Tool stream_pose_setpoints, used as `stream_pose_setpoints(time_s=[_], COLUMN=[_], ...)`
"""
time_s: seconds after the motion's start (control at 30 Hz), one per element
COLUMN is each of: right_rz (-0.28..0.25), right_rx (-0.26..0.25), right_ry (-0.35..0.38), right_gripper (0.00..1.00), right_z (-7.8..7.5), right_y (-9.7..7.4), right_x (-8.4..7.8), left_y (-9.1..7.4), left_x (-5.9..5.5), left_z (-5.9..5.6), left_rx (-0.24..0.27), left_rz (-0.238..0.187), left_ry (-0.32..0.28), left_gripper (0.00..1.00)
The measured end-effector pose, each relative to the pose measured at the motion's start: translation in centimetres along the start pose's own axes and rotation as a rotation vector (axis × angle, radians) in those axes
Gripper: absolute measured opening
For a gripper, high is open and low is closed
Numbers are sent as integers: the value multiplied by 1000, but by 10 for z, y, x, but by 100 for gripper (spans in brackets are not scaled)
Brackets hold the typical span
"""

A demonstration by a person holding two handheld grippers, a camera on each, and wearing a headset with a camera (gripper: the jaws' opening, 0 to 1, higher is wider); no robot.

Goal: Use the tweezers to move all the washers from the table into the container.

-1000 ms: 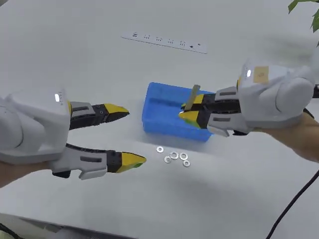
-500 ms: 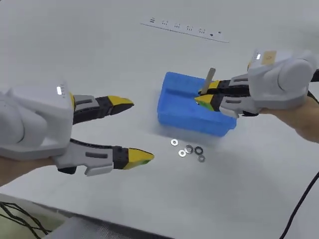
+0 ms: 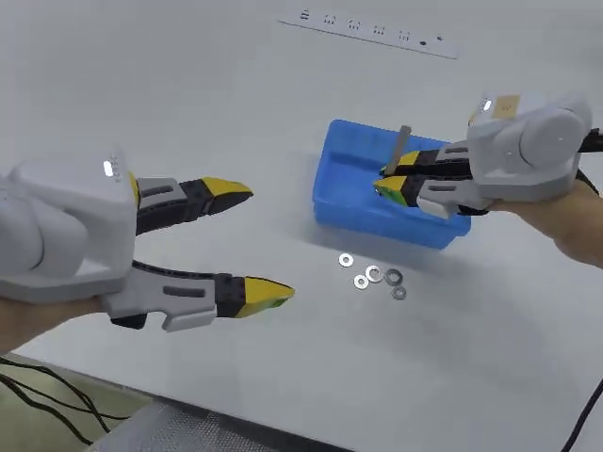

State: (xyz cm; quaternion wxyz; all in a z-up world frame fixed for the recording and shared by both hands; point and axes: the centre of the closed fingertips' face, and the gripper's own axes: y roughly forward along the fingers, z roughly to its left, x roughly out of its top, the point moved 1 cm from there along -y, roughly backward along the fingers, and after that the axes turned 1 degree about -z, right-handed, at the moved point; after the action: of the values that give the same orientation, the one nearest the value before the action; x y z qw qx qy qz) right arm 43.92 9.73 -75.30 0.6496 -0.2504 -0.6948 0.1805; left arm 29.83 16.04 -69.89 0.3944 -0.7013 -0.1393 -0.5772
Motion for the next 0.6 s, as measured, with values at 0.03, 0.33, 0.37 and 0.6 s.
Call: stream_pose_setpoints(time_s=[0.03, 0.33, 0.37, 0.6], right_rz=[0, 2, 4, 1], right_rx=[0, -2, -4, 1], right_ry=[0, 1, -2, 2], right_gripper=[10, 10, 10, 10], right_z=[0, 1, 2, 6], right_y=[0, -2, -2, -4], right_x=[0, -8, -10, -12], left_y=[0, 0, -1, -2], left_x=[0, -2, -3, -1], left_z=[0, -4, -5, -10], left_rx=[0, 3, 3, 12], left_rz=[1, 15, 18, 17], left_ry=[0, -2, -3, -7], left_gripper=[67, 67, 67, 67])
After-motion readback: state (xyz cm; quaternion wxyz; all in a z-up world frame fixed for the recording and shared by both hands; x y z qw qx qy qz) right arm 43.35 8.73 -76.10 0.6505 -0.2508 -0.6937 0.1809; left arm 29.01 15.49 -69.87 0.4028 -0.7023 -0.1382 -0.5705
